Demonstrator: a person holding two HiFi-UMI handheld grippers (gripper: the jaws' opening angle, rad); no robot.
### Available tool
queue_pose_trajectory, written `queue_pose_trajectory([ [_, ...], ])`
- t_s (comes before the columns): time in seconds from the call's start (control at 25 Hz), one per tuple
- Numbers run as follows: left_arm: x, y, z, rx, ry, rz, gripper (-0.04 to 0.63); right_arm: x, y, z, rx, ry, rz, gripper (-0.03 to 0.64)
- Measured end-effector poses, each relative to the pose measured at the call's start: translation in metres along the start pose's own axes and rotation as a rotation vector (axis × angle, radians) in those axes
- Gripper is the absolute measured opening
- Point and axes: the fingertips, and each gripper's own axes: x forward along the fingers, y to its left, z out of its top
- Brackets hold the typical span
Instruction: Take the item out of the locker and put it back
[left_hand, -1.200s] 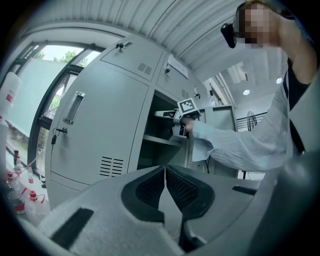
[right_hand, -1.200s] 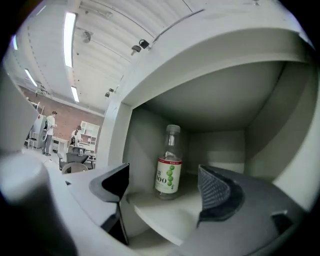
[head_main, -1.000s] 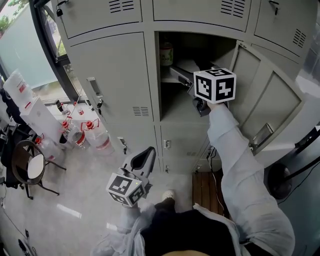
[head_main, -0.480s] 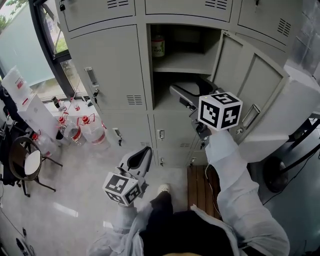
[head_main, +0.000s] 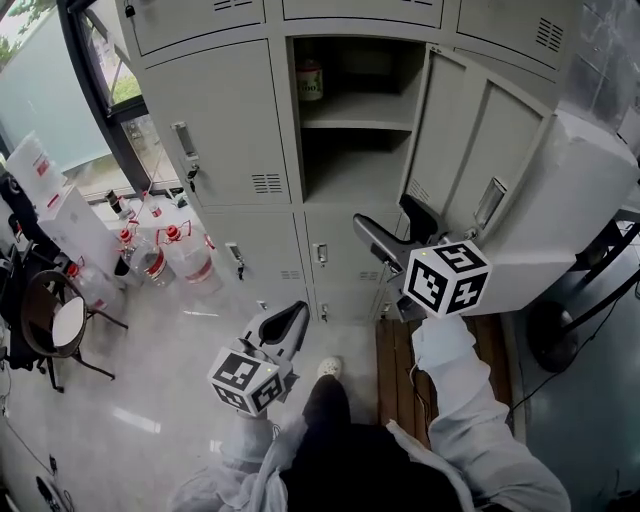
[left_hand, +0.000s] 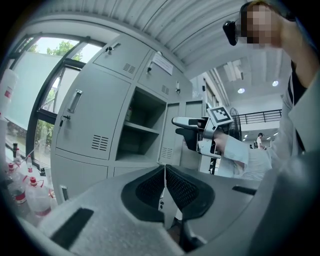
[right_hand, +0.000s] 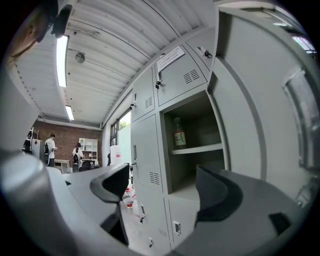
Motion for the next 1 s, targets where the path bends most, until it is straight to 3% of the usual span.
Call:
queue_pose_trajectory([
  [0.2,-0.007,-0.018,-0.009,-0.013,0.005,-0.016,0.015,-0.047,0.009,-0.013,-0.001,-0.010,-0.028,0.395],
  [0.28,-0.007,-0.025,-0.012,-0.016,0.003,-0.028,0.015,-0.070,0.009,-0.018,-0.006,-0.021,-0.066,0.357],
  [0.52,-0.009,-0.041,-0.018,-0.023,0.005,-0.047,0.015,-0.132,0.005,-0.047,-0.048,-0.013,-0.200,0.154],
  [0.72,-0.010,-0.051,-0.023,-0.023,0.015,-0.049,0.015,-0.172,0.004,-0.080,-0.003,0.005,-0.271,0.102],
  [0.92,-0.011,-0.054,-0.027,-0.024,0.009,-0.036,0.015,-0.195,0.005,-0.101,-0.038,0.038,-0.360,0.003],
  [1.0,-0.013,-0.054,-0.031,-0.030,0.013,-0.029,0.015,-0.198,0.007,-0.106,-0.031,0.040,-0.367,0.000],
])
